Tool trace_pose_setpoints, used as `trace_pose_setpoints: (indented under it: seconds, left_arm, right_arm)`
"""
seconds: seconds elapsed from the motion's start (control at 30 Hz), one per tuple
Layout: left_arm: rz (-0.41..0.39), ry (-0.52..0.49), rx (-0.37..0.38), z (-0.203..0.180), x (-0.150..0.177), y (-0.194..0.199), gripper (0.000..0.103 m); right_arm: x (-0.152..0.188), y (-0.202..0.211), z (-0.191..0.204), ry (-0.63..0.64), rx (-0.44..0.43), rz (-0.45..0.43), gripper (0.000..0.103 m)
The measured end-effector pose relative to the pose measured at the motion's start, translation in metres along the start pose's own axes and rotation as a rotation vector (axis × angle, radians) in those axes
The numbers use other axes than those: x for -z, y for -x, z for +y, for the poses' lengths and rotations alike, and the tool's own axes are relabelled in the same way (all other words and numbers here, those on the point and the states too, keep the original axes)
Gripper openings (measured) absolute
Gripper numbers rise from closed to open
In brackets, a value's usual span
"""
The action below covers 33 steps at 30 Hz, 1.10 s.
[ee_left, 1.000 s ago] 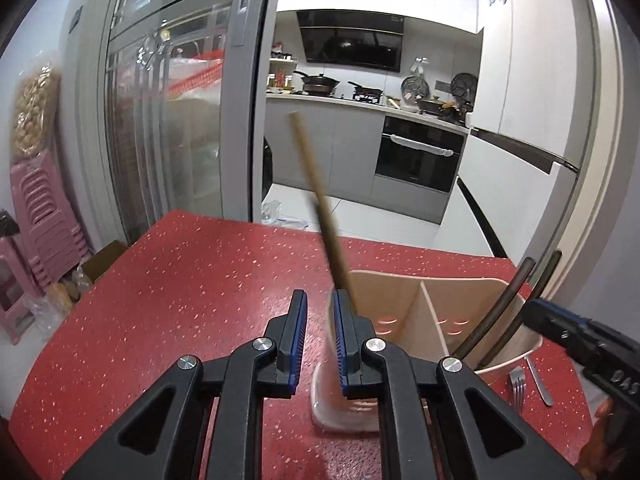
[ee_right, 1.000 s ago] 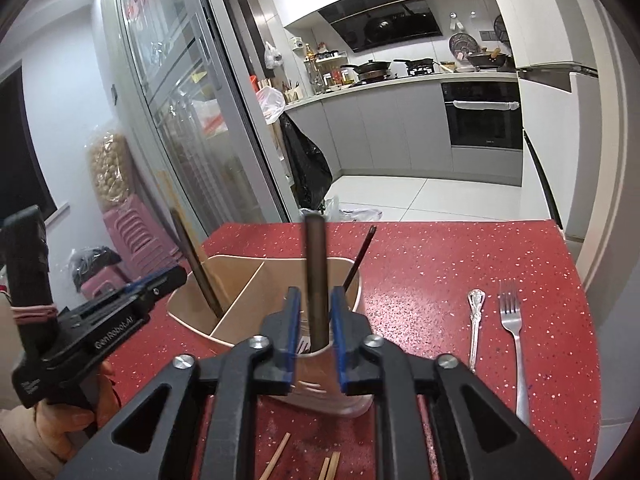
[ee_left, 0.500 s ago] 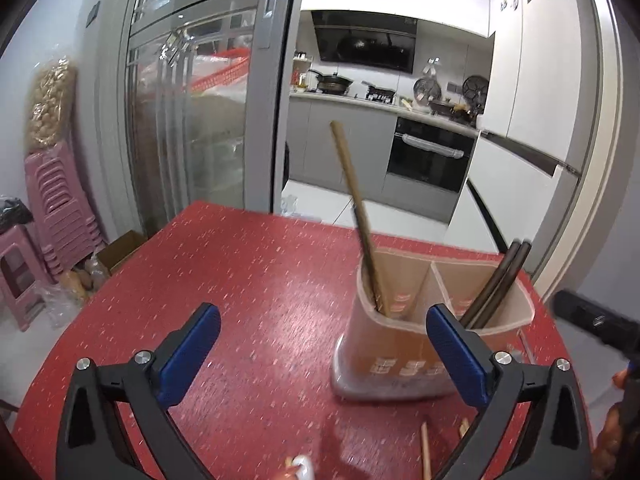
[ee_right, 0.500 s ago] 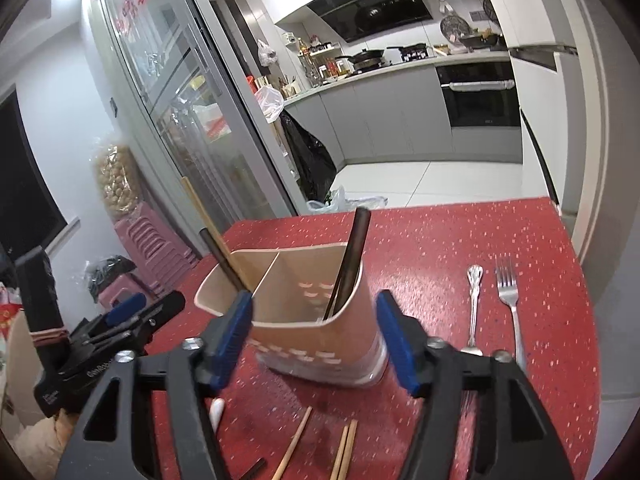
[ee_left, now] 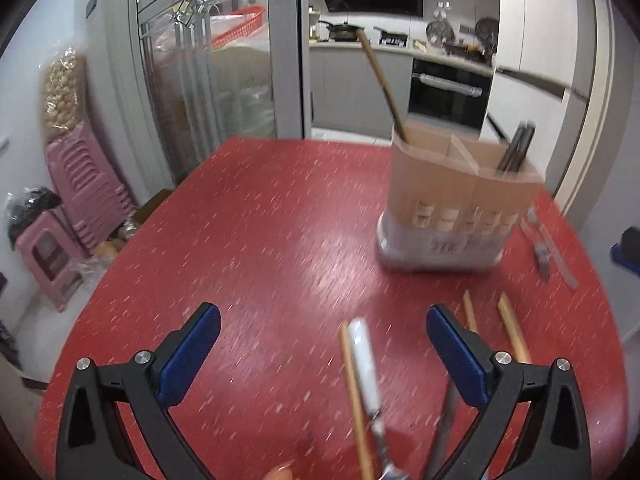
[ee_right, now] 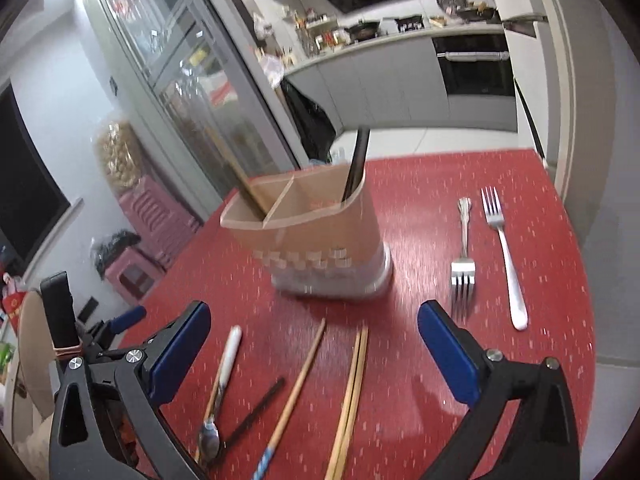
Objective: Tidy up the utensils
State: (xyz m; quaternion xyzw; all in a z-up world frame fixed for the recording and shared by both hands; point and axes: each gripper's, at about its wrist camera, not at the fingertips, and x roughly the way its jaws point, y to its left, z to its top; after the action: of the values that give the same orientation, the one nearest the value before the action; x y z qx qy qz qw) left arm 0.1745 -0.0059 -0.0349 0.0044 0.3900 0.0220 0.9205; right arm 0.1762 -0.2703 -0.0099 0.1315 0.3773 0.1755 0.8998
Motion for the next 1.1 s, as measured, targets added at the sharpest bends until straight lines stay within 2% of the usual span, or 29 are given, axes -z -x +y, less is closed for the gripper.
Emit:
trace_pose_setpoints:
  seconds: [0.07, 0.17, 0.33, 0.53, 0.63, 0.77, 0.87, 1.03, 1.1]
  left_arm:
    - [0.017, -0.017, -0.018, 0.000, 0.012, 0.003, 0.103]
    - [0.069, -0.008, 0.023, 0.003, 0.027, 0.002, 0.103]
    - [0.150, 0.008, 0.047, 0.007, 0.046, -0.006, 0.103]
    - [0.214, 0.038, 0.030, 0.014, 0.074, -0.015, 0.103]
    - [0.238, 0.051, 0.000, 0.022, 0.082, -0.019, 0.103]
    - [0.259, 0.078, 0.005, 0.032, 0.085, -0.025, 0.103]
    - [0.268, 0.095, 0.020, 0.035, 0.084, -0.029, 0.103]
    - [0.281, 0.110, 0.018, 0.034, 0.082, -0.038, 0.103]
    - [0.279, 0.115, 0.019, 0.034, 0.081, -0.040, 0.103]
  right_arm:
    - [0.008, 0.002, 0.002, 0.008, 0.008, 0.035, 0.103]
    - [0.020, 0.003, 0.005, 0.021, 0.031, 0.076, 0.103]
    - [0.041, 0.004, 0.006, 0.024, 0.065, 0.139, 0.103]
    - [0.069, -0.005, 0.003, 0.003, 0.110, 0.228, 0.103]
    - [0.081, -0.012, 0.000, -0.004, 0.143, 0.275, 0.103]
    - [0.086, -0.019, -0.007, 0.001, 0.221, 0.305, 0.103]
    - [0.086, -0.025, -0.013, -0.014, 0.250, 0.322, 0.103]
    - [0.088, -0.034, -0.020, -0.032, 0.275, 0.344, 0.088]
    - [0.089, -0.037, -0.023, -0.040, 0.278, 0.353, 0.075]
